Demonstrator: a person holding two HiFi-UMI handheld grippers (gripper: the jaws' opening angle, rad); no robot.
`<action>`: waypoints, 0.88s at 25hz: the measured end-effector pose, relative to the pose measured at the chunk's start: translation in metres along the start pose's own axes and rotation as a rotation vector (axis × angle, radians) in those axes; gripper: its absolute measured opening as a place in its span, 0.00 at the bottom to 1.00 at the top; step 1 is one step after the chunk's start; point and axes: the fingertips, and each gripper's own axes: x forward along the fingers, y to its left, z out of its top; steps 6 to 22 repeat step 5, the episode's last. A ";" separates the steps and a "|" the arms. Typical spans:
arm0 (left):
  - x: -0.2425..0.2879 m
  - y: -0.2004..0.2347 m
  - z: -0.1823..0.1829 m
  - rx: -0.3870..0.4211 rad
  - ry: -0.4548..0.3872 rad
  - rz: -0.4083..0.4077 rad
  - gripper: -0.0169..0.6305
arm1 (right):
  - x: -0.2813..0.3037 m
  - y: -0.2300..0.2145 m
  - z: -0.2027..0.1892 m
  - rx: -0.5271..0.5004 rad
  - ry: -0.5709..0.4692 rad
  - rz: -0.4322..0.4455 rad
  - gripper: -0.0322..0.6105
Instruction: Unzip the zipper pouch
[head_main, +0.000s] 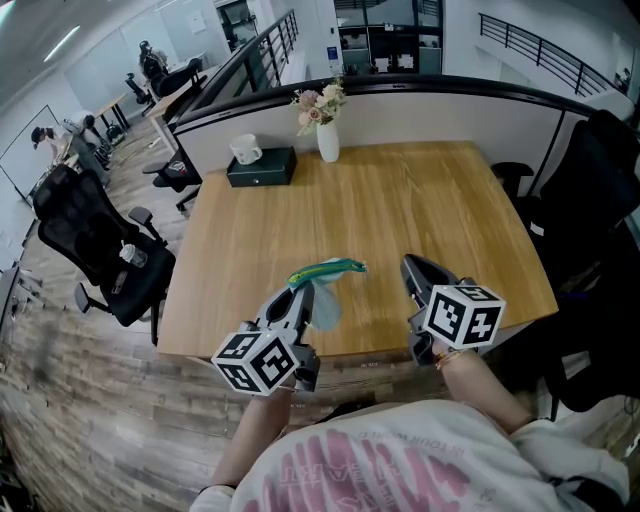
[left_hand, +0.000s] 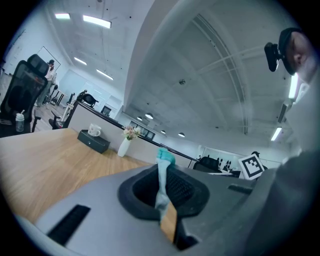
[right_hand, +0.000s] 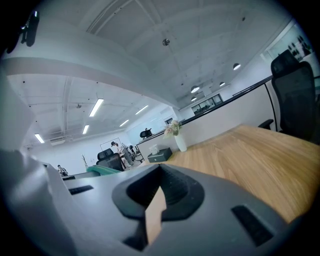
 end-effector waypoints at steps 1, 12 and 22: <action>0.000 0.001 0.001 0.000 -0.003 0.001 0.04 | 0.001 0.001 0.000 -0.002 0.001 0.002 0.04; 0.000 0.002 0.003 -0.002 -0.012 0.003 0.04 | 0.002 0.001 -0.002 -0.004 0.006 0.006 0.04; 0.000 0.002 0.003 -0.002 -0.012 0.003 0.04 | 0.002 0.001 -0.002 -0.004 0.006 0.006 0.04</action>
